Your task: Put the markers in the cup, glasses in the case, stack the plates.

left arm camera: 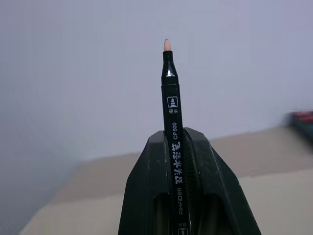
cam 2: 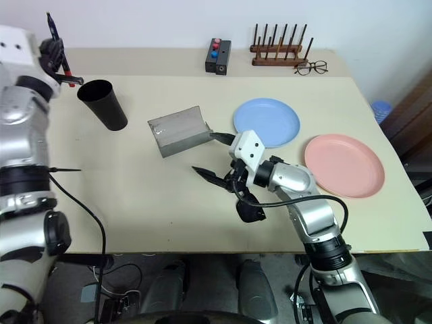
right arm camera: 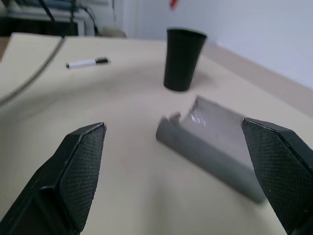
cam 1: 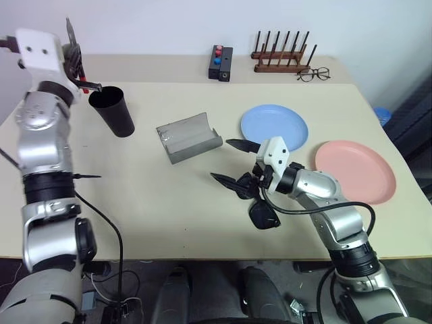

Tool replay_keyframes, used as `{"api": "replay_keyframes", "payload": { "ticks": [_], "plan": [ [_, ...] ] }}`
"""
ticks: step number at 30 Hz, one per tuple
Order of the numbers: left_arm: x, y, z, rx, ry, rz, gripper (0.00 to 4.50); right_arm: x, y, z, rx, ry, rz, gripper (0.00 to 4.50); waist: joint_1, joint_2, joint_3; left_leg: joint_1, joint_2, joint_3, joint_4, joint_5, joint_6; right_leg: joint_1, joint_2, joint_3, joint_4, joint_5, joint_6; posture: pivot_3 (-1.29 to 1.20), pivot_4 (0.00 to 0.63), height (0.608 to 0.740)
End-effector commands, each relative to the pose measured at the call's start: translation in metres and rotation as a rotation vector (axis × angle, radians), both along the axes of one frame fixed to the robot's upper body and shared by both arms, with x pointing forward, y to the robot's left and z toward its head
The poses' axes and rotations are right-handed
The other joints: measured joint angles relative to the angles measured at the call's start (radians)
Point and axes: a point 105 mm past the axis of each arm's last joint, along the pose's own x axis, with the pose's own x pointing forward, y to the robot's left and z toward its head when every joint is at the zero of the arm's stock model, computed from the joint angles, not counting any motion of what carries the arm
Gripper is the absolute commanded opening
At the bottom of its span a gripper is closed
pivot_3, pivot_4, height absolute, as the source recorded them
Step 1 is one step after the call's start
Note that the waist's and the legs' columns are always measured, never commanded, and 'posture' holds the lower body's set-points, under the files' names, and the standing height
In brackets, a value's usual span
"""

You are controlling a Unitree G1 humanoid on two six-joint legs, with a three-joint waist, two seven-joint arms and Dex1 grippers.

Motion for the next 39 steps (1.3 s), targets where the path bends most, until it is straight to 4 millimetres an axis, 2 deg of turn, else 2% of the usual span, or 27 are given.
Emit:
{"api": "replay_keyframes", "payload": {
  "ticks": [1,10,21,23,24,27,30,31,34,36,39],
  "plan": [
    [0.007,-0.002,0.006,0.044,-0.06,0.043,0.04,-0.005,0.007,0.011,0.018,-0.046,0.017,4.5,0.002,0.0,0.0,0.0,0.0,0.0,0.0,0.0,0.0,0.0,0.0,0.0,0.0,0.0,0.0,0.0,0.15,0.74],
    [0.025,-0.01,-0.009,-0.029,-0.051,0.004,0.04,-0.013,0.01,0.011,0.037,-0.034,0.007,4.5,0.003,0.0,0.0,-0.001,0.0,0.0,0.0,0.0,0.0,-0.001,0.0,0.0,-0.001,0.0,0.0,0.0,0.15,0.74],
    [0.029,-0.016,-0.024,-0.061,-0.028,-0.032,0.04,-0.013,0.011,0.011,0.041,-0.03,0.008,4.5,0.001,0.0,0.0,-0.001,0.0,0.0,0.0,0.0,0.0,-0.001,0.0,0.0,0.0,0.0,0.0,0.0,0.15,0.74],
    [0.03,-0.017,-0.026,-0.068,-0.026,-0.035,0.86,-0.013,0.012,0.011,0.041,-0.03,0.011,4.5,0.001,0.0,0.0,-0.001,0.0,0.0,0.0,0.0,0.0,-0.001,0.0,0.0,-0.001,0.0,0.0,0.0,0.15,0.74],
    [0.029,-0.017,-0.026,-0.065,-0.028,-0.028,1.1,-0.012,0.012,0.011,0.04,-0.03,0.012,4.5,0.001,0.0,0.0,-0.001,0.0,0.0,0.0,0.0,0.0,-0.001,0.0,0.0,0.0,0.0,0.0,0.0,0.15,0.74],
    [0.029,-0.016,-0.026,-0.057,-0.032,-0.014,2.55,-0.012,0.012,0.011,0.038,-0.031,0.015,4.5,0.001,0.0,0.0,-0.001,0.0,0.0,0.0,0.0,0.0,-0.001,0.0,0.0,-0.001,0.0,0.0,0.0,0.15,0.74],
    [0.028,-0.016,-0.027,-0.066,-0.035,-0.013,4.19,-0.012,0.012,0.011,0.035,-0.033,0.018,4.5,0.001,0.0,0.0,-0.001,0.0,0.0,0.0,0.0,0.0,-0.001,0.0,0.0,-0.001,0.0,0.0,0.0,0.15,0.74],
    [0.028,-0.016,-0.027,-0.071,-0.036,-0.012,4.47,-0.012,0.012,0.011,0.035,-0.033,0.018,4.5,0.001,0.0,0.0,-0.001,0.0,0.0,0.0,0.0,0.0,-0.001,0.0,0.0,-0.001,0.0,0.0,0.0,0.15,0.74],
    [0.026,-0.014,-0.022,-0.093,-0.061,-0.009,4.47,-0.012,0.013,0.011,0.034,-0.036,0.02,4.5,0.001,0.0,0.0,-0.001,0.0,0.0,0.0,0.0,0.0,-0.001,0.0,0.0,0.0,0.0,0.0,0.0,0.15,0.74],
    [0.021,-0.003,-0.012,-0.127,-0.102,0.02,4.47,-0.012,0.014,0.011,0.033,-0.038,0.022,4.5,0.001,0.0,0.0,-0.001,0.0,0.0,0.0,0.0,0.0,-0.001,0.0,0.0,-0.001,0.0,0.0,0.0,0.15,0.74],
    [0.006,0.035,-0.005,-0.182,-0.112,0.158,4.47,-0.013,0.014,0.01,0.031,-0.04,0.02,4.5,-0.007,0.0,0.0,-0.001,0.0,0.0,-0.001,0.0,0.0,-0.001,0.0,0.0,0.0,0.0,0.0,0.0,0.15,0.74]
  ]
}}
